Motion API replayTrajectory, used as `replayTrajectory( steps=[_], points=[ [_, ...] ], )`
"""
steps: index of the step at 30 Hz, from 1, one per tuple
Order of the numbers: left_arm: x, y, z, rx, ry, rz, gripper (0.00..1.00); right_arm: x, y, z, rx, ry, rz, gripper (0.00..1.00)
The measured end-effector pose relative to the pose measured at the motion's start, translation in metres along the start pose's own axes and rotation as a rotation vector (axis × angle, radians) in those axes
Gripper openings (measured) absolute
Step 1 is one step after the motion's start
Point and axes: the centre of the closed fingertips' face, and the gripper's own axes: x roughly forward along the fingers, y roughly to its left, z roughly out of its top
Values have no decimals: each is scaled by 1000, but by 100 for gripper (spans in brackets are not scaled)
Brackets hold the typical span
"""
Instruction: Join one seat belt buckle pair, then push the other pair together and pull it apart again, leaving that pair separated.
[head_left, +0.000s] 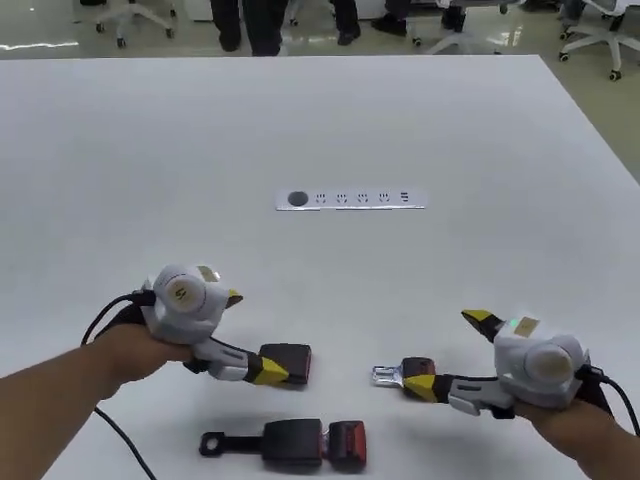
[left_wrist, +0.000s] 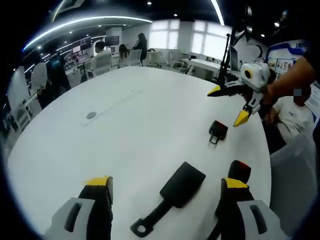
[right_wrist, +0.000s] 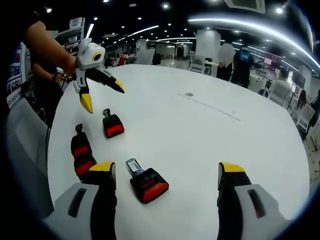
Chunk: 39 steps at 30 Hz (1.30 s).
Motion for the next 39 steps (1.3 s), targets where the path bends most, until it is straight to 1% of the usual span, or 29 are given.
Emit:
replayTrajectory(
  steps=[1,2,3,4,5,6,7,8,9,10,12,13,15,17,18,20,22,23,25,26,29,31,33,34,35,37,38,39],
  points=[
    [-7,2,2,-20,-9,26,93,-2,-2,4,23,-22,-27,86],
    [-10,3,3,-45,-22,39,93,-4,-3,7,40,-42,-40,87],
    [-15,5,6,-71,-50,62,95,-9,-4,12,47,-61,-61,89],
    [-19,7,7,-74,-71,81,97,-12,-5,16,39,-65,-81,92],
    [-22,9,7,-76,-85,101,100,-14,-4,17,50,-71,-91,93],
    [-31,10,7,-86,-89,125,99,-17,-5,18,65,-80,-105,93],
    [-36,7,10,-101,-100,122,100,-19,-6,20,73,-86,-118,92],
    [-40,6,9,-133,-135,124,100,-23,-5,23,76,-97,-130,92],
    [-43,9,5,-138,-145,138,100,-25,-5,24,85,-104,-137,93],
    [-47,12,1,-130,-139,160,100,-26,-5,24,94,-111,-145,94],
    [-58,10,0,-136,-150,179,100,-34,-6,28,104,-121,-170,95],
    [-65,8,0,-156,-162,192,100,-39,-4,32,106,-135,-182,95],
    [-76,10,-4,-171,-181,206,100,-46,0,36,101,-141,-189,96],
    [-86,9,-5,-190,-207,219,100,-51,1,33,95,-144,-206,96],
    [-93,8,-9,-213,-221,223,100,-57,3,35,108,-152,-212,98],
    [-100,8,-16,-221,-233,232,100,-60,2,34,124,-154,-227,100],
    [-109,3,-21,-238,-246,244,100,-71,8,38,127,-179,-245,100],
    [-115,7,-26,-249,-254,248,100,-75,10,39,132,-190,-249,100],
    [-124,2,-32,-252,-266,258,100,-78,9,37,128,-197,-257,100],
    [-128,3,-34,-255,-273,263,100,-80,10,37,126,-199,-260,100],
    [-144,5,-40,-280,-318,283,100,-90,15,37,130,-208,-267,100],
    [-149,2,-41,-282,-326,288,100,-95,17,37,135,-217,-271,100],
    [-154,0,-47,-279,-331,288,100,-101,20,36,144,-225,-274,100],
    [-157,-8,-46,-274,-339,287,100,-104,21,34,139,-223,-281,100],
    [-159,-11,-45,-275,-347,287,100,-106,23,34,138,-222,-283,100],
    [-167,-8,-44,-273,-365,287,100,-111,26,33,138,-225,-286,100],
    [-171,-13,-40,-259,-378,284,100,-116,27,33,137,-229,-289,100],
    [-172,-16,-37,-252,-382,283,100,-118,27,32,136,-228,-290,100]
  ],
)
